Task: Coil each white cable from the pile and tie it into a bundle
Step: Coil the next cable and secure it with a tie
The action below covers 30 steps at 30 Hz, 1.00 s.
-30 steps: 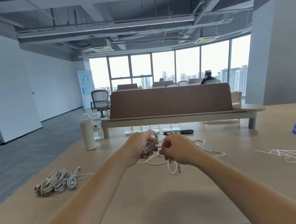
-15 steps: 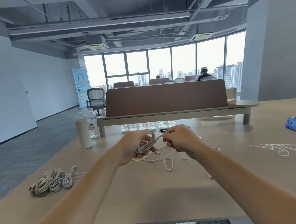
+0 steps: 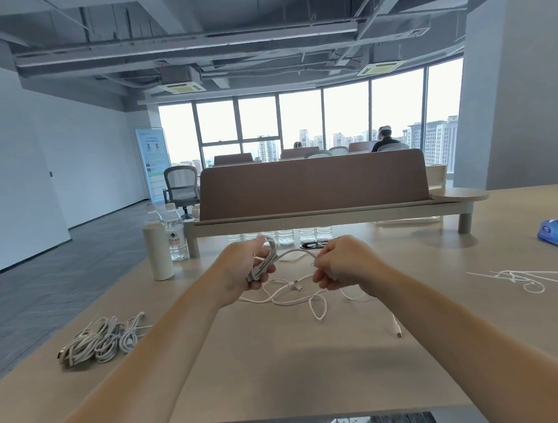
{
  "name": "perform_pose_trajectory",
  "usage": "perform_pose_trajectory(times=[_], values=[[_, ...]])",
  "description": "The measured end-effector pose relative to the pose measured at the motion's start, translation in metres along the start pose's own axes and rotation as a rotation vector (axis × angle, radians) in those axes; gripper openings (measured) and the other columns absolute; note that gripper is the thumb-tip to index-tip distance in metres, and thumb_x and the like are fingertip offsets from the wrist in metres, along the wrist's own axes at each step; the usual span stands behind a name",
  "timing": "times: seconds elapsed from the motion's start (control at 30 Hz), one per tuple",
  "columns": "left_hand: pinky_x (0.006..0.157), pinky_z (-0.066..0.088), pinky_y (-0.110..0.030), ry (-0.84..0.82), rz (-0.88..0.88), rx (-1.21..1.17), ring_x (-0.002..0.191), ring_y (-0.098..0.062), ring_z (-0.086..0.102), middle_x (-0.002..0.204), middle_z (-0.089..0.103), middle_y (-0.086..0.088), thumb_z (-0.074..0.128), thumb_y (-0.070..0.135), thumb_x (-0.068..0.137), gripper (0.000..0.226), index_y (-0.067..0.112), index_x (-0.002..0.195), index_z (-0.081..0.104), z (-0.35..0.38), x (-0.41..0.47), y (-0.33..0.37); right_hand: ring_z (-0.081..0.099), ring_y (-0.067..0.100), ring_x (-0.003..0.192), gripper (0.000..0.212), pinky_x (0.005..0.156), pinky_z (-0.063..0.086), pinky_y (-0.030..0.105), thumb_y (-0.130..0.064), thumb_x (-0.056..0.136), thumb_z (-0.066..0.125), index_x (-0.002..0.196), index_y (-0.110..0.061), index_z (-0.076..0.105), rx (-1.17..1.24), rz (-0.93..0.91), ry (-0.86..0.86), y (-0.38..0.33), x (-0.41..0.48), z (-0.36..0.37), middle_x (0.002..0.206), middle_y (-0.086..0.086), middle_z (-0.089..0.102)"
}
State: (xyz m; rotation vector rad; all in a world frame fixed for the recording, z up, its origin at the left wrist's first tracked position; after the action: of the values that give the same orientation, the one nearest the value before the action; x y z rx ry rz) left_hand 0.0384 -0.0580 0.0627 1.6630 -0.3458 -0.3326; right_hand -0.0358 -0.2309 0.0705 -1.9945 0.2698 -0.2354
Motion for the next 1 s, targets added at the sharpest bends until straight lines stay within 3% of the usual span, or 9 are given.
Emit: perform_pose_trajectory(times=[0.2, 0.4, 0.5, 0.63, 0.77, 0.87, 1.0], values=[[0.053, 0.035, -0.028, 0.003, 0.007, 0.089, 0.059, -0.019, 0.051, 0.081, 0.064, -0.015, 0.042, 0.041, 0.106, 0.051, -0.004, 0.114, 0.062, 0.002, -0.001, -0.002, 0.064, 0.019, 0.051, 0.010, 0.057, 0.056, 0.025, 0.002, 0.088, 0.058, 0.080, 0.003, 0.063, 0.029, -0.013, 0.017, -0.006, -0.003, 0.000, 0.065, 0.012, 0.071], [0.058, 0.039, -0.028, -0.038, -0.006, 0.149, 0.064, -0.020, 0.050, 0.085, 0.065, -0.014, 0.040, 0.043, 0.107, 0.050, -0.001, 0.115, 0.063, 0.018, -0.002, -0.007, 0.060, 0.015, 0.051, 0.011, 0.055, 0.051, 0.024, -0.006, 0.092, 0.063, 0.081, -0.006, 0.066, 0.153, -0.077, 0.072, -0.021, -0.003, 0.007, 0.067, 0.009, 0.070], [0.060, 0.040, -0.029, -0.075, -0.004, 0.125, 0.064, -0.019, 0.050, 0.087, 0.063, -0.014, 0.039, 0.042, 0.107, 0.045, 0.005, 0.109, 0.065, 0.026, -0.004, -0.009, 0.059, 0.018, 0.054, 0.017, 0.058, 0.052, 0.032, -0.012, 0.092, 0.066, 0.076, -0.005, 0.068, 0.103, -0.146, 0.133, -0.029, -0.004, 0.012, 0.065, 0.009, 0.069], [0.054, 0.034, -0.028, -0.070, 0.003, 0.030, 0.057, -0.019, 0.047, 0.077, 0.061, -0.013, 0.037, 0.043, 0.108, 0.044, 0.009, 0.100, 0.062, 0.031, -0.004, -0.010, 0.070, 0.027, 0.065, 0.023, 0.068, 0.056, 0.038, -0.021, 0.092, 0.065, 0.074, -0.011, 0.072, -0.113, -0.249, 0.238, -0.045, -0.010, 0.017, 0.065, 0.008, 0.070], [0.051, 0.031, -0.027, -0.045, -0.010, -0.031, 0.055, -0.021, 0.046, 0.064, 0.059, -0.009, 0.036, 0.044, 0.108, 0.043, 0.006, 0.100, 0.054, 0.024, 0.001, -0.013, 0.073, 0.029, 0.076, 0.018, 0.071, 0.056, 0.036, -0.012, 0.089, 0.061, 0.079, -0.011, 0.076, -0.130, -0.245, 0.130, -0.050, -0.013, 0.031, 0.074, 0.012, 0.074], [0.052, 0.028, -0.027, -0.062, -0.009, -0.059, 0.055, -0.021, 0.044, 0.060, 0.057, -0.007, 0.035, 0.042, 0.108, 0.042, 0.010, 0.092, 0.057, 0.029, -0.003, -0.011, 0.074, 0.032, 0.077, 0.008, 0.080, 0.060, 0.043, -0.013, 0.085, 0.069, 0.076, -0.013, 0.069, -0.015, -0.227, 0.133, -0.049, -0.013, 0.030, 0.078, 0.016, 0.075], [0.053, 0.028, -0.027, -0.067, -0.014, -0.074, 0.056, -0.021, 0.043, 0.058, 0.056, -0.006, 0.034, 0.038, 0.109, 0.041, 0.012, 0.088, 0.058, 0.033, -0.008, -0.007, 0.071, 0.026, 0.078, 0.017, 0.078, 0.057, 0.039, -0.019, 0.084, 0.071, 0.078, -0.023, 0.055, -0.086, -0.252, 0.222, -0.048, -0.012, 0.028, 0.081, 0.008, 0.073]])
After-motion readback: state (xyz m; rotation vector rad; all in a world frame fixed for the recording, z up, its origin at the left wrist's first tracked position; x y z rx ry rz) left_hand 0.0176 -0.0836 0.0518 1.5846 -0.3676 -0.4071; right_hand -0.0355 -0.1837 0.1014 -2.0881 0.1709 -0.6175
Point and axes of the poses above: each hand's wrist, its own x-axis towards the middle knuckle, its own z-axis out of the palm, y = z × x, the point moved 10 cm from there along x, towards the middle knuckle
